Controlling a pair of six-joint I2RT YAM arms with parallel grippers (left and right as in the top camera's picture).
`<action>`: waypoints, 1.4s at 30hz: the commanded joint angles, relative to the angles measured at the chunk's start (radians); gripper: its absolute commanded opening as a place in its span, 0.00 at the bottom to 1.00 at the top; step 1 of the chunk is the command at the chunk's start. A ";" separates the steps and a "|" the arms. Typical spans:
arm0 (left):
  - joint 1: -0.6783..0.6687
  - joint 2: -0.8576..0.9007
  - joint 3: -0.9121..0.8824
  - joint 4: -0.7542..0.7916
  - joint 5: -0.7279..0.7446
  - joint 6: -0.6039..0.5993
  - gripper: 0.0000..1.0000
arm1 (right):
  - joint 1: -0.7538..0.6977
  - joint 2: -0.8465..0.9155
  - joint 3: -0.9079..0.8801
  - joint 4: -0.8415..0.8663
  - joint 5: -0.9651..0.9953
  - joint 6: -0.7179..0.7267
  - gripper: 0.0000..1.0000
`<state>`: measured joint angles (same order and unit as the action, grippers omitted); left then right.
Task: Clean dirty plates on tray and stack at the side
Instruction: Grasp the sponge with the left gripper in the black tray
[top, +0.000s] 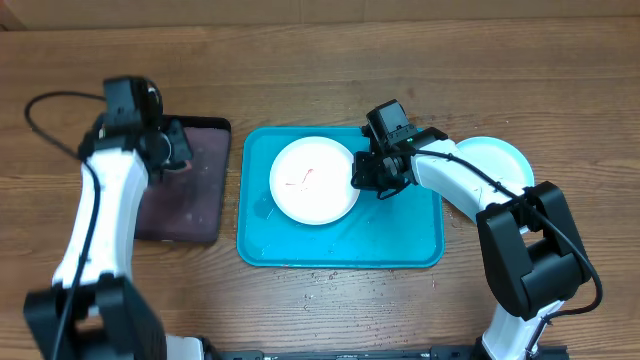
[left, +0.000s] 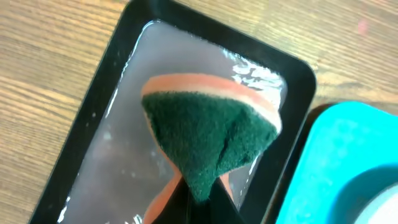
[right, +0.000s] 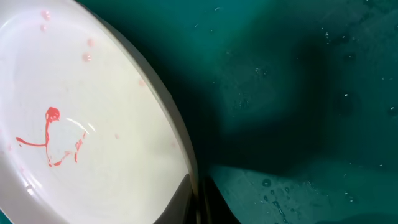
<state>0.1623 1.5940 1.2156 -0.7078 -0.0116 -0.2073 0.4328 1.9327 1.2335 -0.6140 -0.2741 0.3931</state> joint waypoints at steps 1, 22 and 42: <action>0.034 -0.140 -0.145 0.076 0.074 0.002 0.05 | 0.001 -0.023 0.014 0.003 -0.015 0.008 0.04; 0.147 -0.235 -0.450 0.451 0.353 0.016 0.04 | 0.001 -0.023 0.014 0.003 -0.015 0.008 0.04; 0.147 -0.234 -0.450 0.447 0.353 -0.011 0.04 | 0.001 -0.023 0.014 0.003 -0.015 0.008 0.04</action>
<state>0.3031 1.3533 0.7700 -0.2657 0.3202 -0.2081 0.4328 1.9327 1.2335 -0.6155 -0.2741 0.3927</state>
